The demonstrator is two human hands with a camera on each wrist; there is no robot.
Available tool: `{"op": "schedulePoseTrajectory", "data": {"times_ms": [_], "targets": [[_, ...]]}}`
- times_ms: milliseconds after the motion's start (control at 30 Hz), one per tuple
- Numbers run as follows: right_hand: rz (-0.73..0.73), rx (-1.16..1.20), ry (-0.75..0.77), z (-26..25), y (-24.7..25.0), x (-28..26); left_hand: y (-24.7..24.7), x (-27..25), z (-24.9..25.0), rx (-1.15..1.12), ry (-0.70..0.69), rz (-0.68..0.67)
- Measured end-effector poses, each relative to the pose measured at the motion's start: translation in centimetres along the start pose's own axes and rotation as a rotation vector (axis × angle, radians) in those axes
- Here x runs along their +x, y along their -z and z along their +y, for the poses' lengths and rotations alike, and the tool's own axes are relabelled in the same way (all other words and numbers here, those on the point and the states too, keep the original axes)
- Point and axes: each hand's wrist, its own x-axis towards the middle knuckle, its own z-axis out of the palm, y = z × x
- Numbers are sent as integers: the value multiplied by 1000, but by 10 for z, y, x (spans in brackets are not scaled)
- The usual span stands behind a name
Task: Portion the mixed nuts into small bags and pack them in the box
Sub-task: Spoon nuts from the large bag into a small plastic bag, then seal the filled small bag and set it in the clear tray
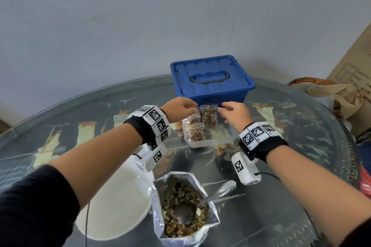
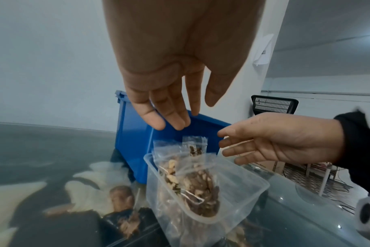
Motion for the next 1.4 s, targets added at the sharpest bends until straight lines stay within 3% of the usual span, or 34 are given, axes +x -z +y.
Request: {"op": "schedulePoseTrajectory", "data": {"times_ms": [200, 400, 633, 800, 900, 1200, 1400], "targets": [[-89, -154, 189, -11, 17, -49, 18, -55, -17, -12, 40, 77], [-161, -298, 247, 0, 19, -91, 19, -124, -49, 97, 166, 152], [-233, -423, 202, 30, 0, -134, -13, -184, -76, 308, 296, 2], [-271, -529, 184, 59, -24, -144, -48, -191, -97, 422, 375, -165], [-333, -593, 183, 77, -37, -138, -64, -186, -106, 466, 398, -186], [-403, -828, 186, 96, -50, -132, -82, -174, -107, 525, 397, -113], [-398, -799, 190, 98, -49, -132, -71, -175, -114, 292, 433, 53]]}}
